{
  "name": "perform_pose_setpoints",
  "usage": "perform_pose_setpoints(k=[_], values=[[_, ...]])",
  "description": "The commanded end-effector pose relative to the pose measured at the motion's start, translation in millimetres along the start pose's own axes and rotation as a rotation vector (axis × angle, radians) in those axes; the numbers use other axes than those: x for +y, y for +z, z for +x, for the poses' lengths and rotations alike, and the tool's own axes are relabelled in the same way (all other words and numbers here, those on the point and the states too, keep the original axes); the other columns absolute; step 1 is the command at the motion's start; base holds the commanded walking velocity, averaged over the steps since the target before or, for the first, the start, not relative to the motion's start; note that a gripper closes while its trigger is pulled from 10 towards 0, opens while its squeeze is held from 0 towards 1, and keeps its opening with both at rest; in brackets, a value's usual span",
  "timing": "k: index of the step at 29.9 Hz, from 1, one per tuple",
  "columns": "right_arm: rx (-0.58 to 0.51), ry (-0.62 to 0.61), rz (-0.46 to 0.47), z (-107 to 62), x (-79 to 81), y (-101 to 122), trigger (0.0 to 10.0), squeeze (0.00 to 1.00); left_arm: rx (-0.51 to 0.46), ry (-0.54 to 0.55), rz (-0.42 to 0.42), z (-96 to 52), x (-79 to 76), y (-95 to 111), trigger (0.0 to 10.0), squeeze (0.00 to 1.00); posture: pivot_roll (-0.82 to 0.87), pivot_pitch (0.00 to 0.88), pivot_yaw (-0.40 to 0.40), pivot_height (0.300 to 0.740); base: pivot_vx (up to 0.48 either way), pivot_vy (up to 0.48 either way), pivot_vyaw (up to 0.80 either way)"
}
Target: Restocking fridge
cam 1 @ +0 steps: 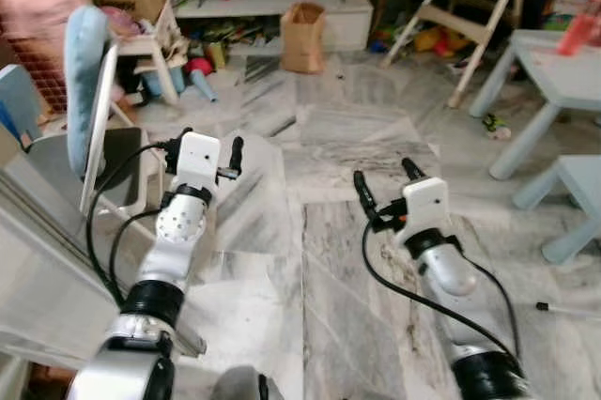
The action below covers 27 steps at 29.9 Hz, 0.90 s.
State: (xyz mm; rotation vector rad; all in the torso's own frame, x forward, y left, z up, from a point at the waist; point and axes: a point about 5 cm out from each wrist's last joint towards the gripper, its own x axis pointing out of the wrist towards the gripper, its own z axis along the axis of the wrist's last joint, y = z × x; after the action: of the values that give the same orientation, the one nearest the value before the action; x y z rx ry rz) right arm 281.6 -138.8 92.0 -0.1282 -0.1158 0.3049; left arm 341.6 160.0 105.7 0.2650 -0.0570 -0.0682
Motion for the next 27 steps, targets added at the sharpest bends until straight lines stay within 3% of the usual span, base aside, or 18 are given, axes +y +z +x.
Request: perform_pose_setpoints(k=[1,7,13,16,18,27], values=[[-0.009,0.019,-0.008,1.8,2.2,2,10.0,0.0,0.004,-0.016,-0.005,2.4,-3.1,1,10.0,0.0,0.06,0.052,0.007,0.74,0.386,0.0,0.0],[-0.008,0.015,-0.012,1.7,1.1,2,10.0,0.0,-0.005,-0.029,-0.009,5.4,-10.0,3,10.0,0.0,0.06,0.055,0.012,0.74,0.171,0.0,0.0],[0.001,-0.004,-0.015,0.7,-0.5,0,10.0,0.0,-0.01,-0.015,-0.029,-8.7,-17.8,-2,10.0,0.0,0.06,0.06,0.016,0.74,0.0,0.0,0.0],[0.005,-0.001,-0.023,1.3,-0.1,0,10.0,0.0,-0.003,-0.016,0.002,-22.6,-27.0,-5,10.0,0.0,0.07,0.062,0.012,0.74,0.0,0.0,0.0],[0.008,0.001,-0.02,2.6,-0.1,-1,10.0,0.0,0.004,-0.021,0.0,-32.1,-30.9,-8,10.0,0.0,0.08,0.06,0.008,0.74,-0.341,0.0,0.0],[0.006,0.002,-0.017,10.7,2.5,0,10.0,0.0,0.005,-0.023,0.006,-40.0,-29.2,-5,10.0,0.0,0.1,0.057,0.007,0.74,-0.313,0.0,0.0]])
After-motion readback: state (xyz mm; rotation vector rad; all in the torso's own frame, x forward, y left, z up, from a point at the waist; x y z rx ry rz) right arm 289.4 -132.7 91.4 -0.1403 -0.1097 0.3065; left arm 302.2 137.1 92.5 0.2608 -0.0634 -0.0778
